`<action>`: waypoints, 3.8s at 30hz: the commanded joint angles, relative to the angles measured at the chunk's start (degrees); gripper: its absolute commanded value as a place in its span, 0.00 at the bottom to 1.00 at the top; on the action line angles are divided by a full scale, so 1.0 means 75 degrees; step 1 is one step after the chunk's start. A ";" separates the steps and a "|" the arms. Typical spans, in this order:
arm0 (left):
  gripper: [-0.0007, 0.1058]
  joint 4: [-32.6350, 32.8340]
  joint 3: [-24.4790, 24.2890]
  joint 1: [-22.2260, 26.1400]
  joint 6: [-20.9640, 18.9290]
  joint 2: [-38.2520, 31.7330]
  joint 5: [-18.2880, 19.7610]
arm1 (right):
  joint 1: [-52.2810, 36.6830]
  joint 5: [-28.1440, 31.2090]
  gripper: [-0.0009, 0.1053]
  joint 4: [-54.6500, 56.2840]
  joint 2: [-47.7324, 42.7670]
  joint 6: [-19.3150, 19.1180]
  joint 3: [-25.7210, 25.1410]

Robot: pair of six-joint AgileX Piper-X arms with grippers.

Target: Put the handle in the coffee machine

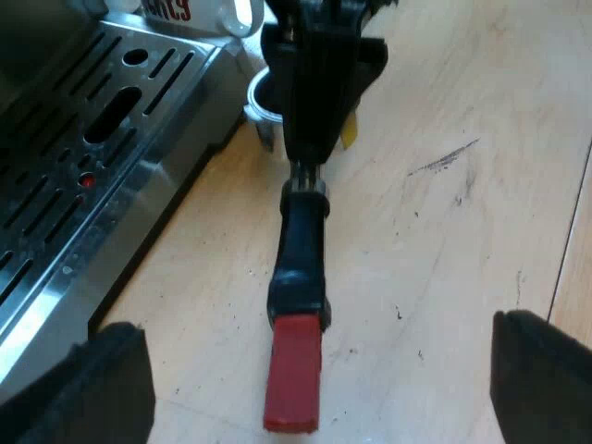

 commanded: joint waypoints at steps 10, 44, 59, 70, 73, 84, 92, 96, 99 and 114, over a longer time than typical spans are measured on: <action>0.71 0.0018 0.0034 -0.0005 0.0968 0.1199 0.0451 | -0.0017 -0.0130 0.01 0.0443 -0.0860 0.0200 -0.0040; 0.71 -0.1850 0.0034 -0.0924 0.1579 0.4463 0.0256 | 0.0174 -0.0480 0.01 0.0462 -0.1104 0.0607 -0.0040; 0.63 -0.2091 0.0034 -0.0924 0.1579 0.4594 0.0256 | 0.0174 -0.0480 0.01 0.0462 -0.1104 0.0679 -0.0040; 0.36 -0.1887 0.0034 -0.0924 0.1579 0.4594 0.0256 | 0.0174 -0.0419 0.01 0.0441 -0.1104 0.0675 -0.0040; 0.27 -0.1861 0.0034 -0.0924 0.1579 0.4594 0.0256 | 0.0174 -0.0419 0.01 0.0372 -0.1104 0.0713 -0.0040; 0.01 -0.1861 0.0034 -0.0924 0.1581 0.4493 0.0271 | 0.0174 -0.0370 0.01 0.0287 -0.1104 0.0719 -0.0040; 0.01 -0.1861 0.0034 -0.0924 0.1581 0.4430 0.0459 | 0.0174 -0.0361 0.70 -0.0067 -0.1104 0.0704 -0.0040; 0.01 -0.1861 0.0034 -0.0924 0.1581 0.4430 0.0459 | 0.0174 -0.0217 0.90 -0.0405 -0.1104 0.0667 -0.0040; 0.01 -0.1841 0.0034 -0.0924 0.1581 0.4430 0.0459 | 0.0174 -0.0184 0.91 -0.0579 -0.1127 0.0667 -0.0040; 0.01 -0.1371 0.0007 0.0883 0.1662 0.4421 0.0499 | 0.0174 0.1471 0.91 -0.0681 -0.1861 0.0667 -0.0040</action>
